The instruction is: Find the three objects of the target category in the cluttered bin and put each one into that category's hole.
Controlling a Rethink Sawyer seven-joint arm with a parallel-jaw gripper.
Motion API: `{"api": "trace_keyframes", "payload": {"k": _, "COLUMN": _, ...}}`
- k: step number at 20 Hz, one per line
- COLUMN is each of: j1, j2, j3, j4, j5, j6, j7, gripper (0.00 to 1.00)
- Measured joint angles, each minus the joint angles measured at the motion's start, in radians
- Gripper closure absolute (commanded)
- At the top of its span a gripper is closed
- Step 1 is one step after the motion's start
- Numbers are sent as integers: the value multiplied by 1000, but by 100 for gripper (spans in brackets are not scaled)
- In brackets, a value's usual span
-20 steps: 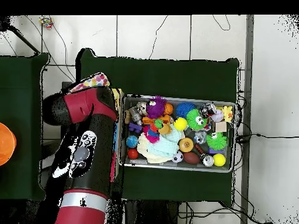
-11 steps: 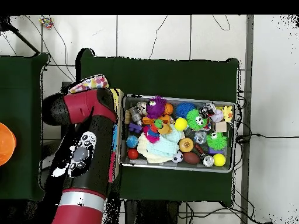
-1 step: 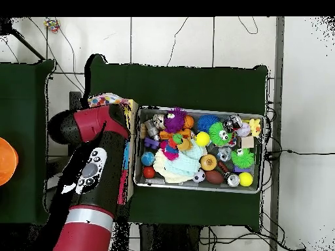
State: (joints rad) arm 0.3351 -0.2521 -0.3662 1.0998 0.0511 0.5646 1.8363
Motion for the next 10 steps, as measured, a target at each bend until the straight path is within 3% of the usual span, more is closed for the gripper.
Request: {"api": "trace_keyframes", "payload": {"k": 10, "j1": -25, "j2": -8, "j3": 24, "j4": 6, "j5": 0, "j6": 0, "j7": 0, "gripper": 100}}
